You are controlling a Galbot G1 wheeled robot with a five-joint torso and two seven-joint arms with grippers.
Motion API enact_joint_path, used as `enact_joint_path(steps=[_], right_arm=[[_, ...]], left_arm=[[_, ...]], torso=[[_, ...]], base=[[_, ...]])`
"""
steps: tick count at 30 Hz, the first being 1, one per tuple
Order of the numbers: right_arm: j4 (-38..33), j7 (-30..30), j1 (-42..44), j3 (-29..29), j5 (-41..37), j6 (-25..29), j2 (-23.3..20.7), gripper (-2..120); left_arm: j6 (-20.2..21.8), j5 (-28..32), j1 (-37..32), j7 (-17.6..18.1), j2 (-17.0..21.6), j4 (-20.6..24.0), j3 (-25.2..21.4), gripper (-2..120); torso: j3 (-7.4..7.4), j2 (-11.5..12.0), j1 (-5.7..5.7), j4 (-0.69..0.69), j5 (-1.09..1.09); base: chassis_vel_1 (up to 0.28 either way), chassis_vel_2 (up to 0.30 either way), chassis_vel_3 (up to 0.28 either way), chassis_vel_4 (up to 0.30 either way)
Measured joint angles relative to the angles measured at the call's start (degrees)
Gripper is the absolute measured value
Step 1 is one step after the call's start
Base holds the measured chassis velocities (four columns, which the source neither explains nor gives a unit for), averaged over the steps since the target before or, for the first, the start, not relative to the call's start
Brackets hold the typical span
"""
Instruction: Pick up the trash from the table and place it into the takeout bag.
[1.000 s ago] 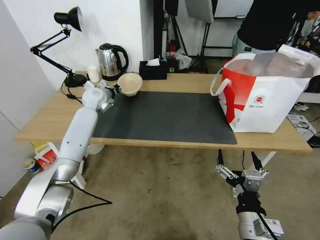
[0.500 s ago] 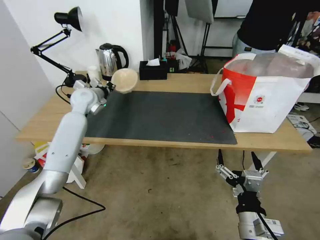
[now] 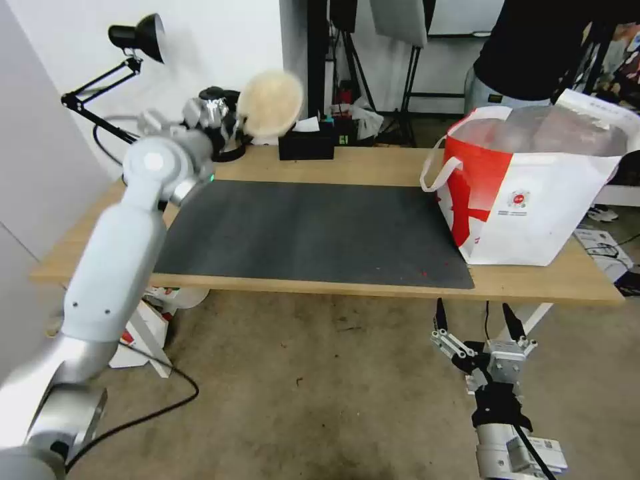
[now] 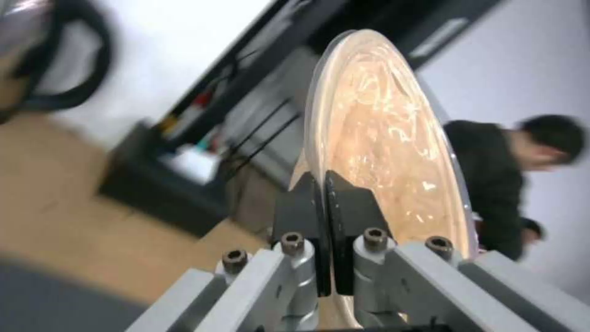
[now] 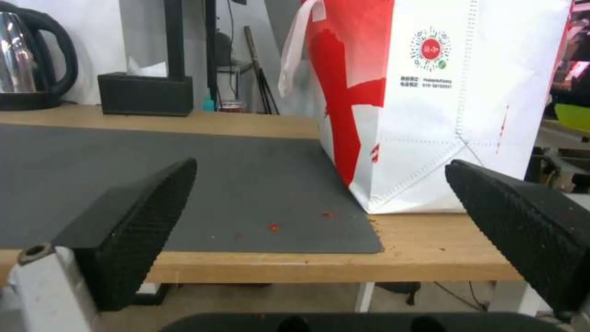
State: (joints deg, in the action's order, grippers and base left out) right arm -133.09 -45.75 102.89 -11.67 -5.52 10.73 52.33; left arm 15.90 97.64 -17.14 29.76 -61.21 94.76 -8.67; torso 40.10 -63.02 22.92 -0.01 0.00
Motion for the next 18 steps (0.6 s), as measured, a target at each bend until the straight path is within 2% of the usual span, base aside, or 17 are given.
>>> enact_joint_path(steps=[1, 2, 7, 10, 12, 14, 16, 18], right_arm=[[0.00, 0.00, 0.00, 0.00, 0.00, 0.00, 0.00, 100], [0.00, 0.00, 0.00, 0.00, 0.00, 0.00, 0.00, 100], [0.00, 0.00, 0.00, 0.00, 0.00, 0.00, 0.00, 100], [0.00, 0.00, 0.00, 0.00, 0.00, 0.00, 0.00, 100], [0.00, 0.00, 0.00, 0.00, 0.00, 0.00, 0.00, 100], [0.00, 0.00, 0.00, 0.00, 0.00, 0.00, 0.00, 100], [0.00, 0.00, 0.00, 0.00, 0.00, 0.00, 0.00, 100], [0.00, 0.00, 0.00, 0.00, 0.00, 0.00, 0.00, 100]], left_arm=[[-1.83, -0.74, 0.58, -2.87, 0.75, 0.12, 1.77, 0], [-2.75, -0.76, 1.27, -3.84, 0.95, 0.27, 2.74, 0], [-5.41, -0.64, 4.58, -6.02, 1.08, -0.27, 6.22, 0], [-7.93, 0.42, 10.53, -9.10, 0.88, -2.95, 12.06, 0], [-8.20, 0.80, 11.51, -9.68, 0.75, -3.21, 12.99, 0], [-9.37, 2.15, 15.34, -11.87, -0.07, -4.03, 16.42, 0], [-9.51, 2.23, 15.62, -12.06, -0.15, -4.08, 16.75, 0], [-10.98, 2.66, 18.32, -14.02, -1.29, -4.71, 20.12, 0]], torso=[[0.01, 0.00, 0.00, 0.03, -0.02], [0.01, 0.00, 0.00, 0.04, -0.02], [0.00, 0.00, 0.00, 0.01, 0.01], [0.01, 0.00, 0.02, 0.02, 0.00], [0.01, 0.00, 0.02, 0.02, 0.01], [0.00, 0.00, 0.01, 0.00, 0.01], [0.00, 0.00, 0.01, 0.00, 0.01], [0.00, 0.00, 0.01, 0.01, 0.01]], base=[[0.000, 0.000, 0.000, 0.000], [0.000, 0.000, 0.000, 0.000], [0.000, 0.000, 0.000, 0.000], [0.000, 0.000, 0.000, 0.000], [0.000, 0.000, 0.000, 0.000], [0.000, 0.000, 0.000, 0.000], [0.000, 0.000, 0.000, 0.000], [0.000, 0.000, 0.000, 0.000]])
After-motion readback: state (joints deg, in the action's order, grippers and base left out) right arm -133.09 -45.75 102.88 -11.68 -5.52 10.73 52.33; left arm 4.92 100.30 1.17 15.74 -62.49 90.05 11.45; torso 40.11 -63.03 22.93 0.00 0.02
